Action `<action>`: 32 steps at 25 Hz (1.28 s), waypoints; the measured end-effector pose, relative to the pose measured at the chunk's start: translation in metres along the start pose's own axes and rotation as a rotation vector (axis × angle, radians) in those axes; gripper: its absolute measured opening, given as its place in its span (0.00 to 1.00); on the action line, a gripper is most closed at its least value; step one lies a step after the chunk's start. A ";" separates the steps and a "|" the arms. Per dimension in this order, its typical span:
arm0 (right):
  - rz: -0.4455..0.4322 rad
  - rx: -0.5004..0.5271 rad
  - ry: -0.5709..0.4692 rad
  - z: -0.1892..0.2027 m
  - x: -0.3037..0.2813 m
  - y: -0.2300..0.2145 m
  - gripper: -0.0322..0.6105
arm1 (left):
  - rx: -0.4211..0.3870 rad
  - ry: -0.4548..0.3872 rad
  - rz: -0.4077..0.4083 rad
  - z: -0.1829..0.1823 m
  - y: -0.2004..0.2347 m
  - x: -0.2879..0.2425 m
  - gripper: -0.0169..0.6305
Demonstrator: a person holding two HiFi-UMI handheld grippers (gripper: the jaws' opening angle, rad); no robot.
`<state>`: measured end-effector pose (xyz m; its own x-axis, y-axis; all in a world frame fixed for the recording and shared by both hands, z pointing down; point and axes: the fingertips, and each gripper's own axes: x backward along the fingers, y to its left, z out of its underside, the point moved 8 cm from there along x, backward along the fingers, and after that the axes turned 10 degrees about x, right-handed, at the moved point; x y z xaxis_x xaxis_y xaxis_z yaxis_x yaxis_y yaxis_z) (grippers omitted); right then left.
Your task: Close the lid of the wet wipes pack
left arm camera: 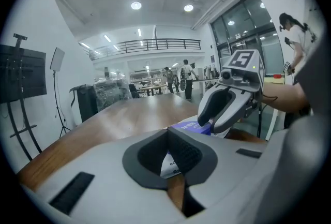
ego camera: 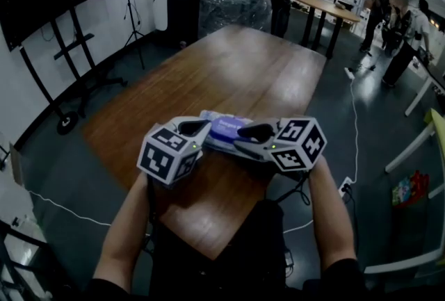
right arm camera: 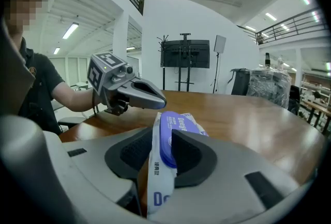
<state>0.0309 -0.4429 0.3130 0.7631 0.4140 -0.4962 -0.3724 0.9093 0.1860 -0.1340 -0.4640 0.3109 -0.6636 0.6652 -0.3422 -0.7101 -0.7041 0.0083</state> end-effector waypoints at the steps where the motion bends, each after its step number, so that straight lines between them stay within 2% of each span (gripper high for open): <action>1: 0.000 0.007 0.012 0.001 0.000 0.001 0.25 | -0.005 0.005 -0.001 0.000 -0.001 -0.001 0.03; 3: 0.013 0.006 0.032 0.003 -0.003 0.000 0.25 | -0.024 0.034 0.000 0.001 -0.002 -0.004 0.03; 6: 0.052 -0.005 0.065 0.005 -0.009 -0.002 0.12 | -0.044 0.083 0.003 0.008 -0.001 -0.011 0.03; 10: 0.055 -0.006 0.097 0.008 -0.010 -0.003 0.08 | -0.059 0.120 0.002 0.015 -0.004 -0.019 0.03; 23: 0.057 0.021 0.165 0.008 -0.016 -0.001 0.07 | -0.080 0.190 -0.006 0.022 -0.004 -0.027 0.03; 28: 0.059 0.017 0.164 0.009 -0.017 -0.003 0.07 | -0.057 0.180 -0.005 0.022 -0.001 -0.029 0.03; 32: 0.105 0.044 0.122 0.008 -0.012 0.003 0.07 | -0.035 0.143 -0.012 0.022 -0.004 -0.023 0.03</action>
<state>0.0250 -0.4444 0.3264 0.6506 0.5012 -0.5705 -0.4214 0.8633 0.2778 -0.1211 -0.4714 0.3392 -0.6133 0.6329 -0.4726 -0.7072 -0.7065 -0.0284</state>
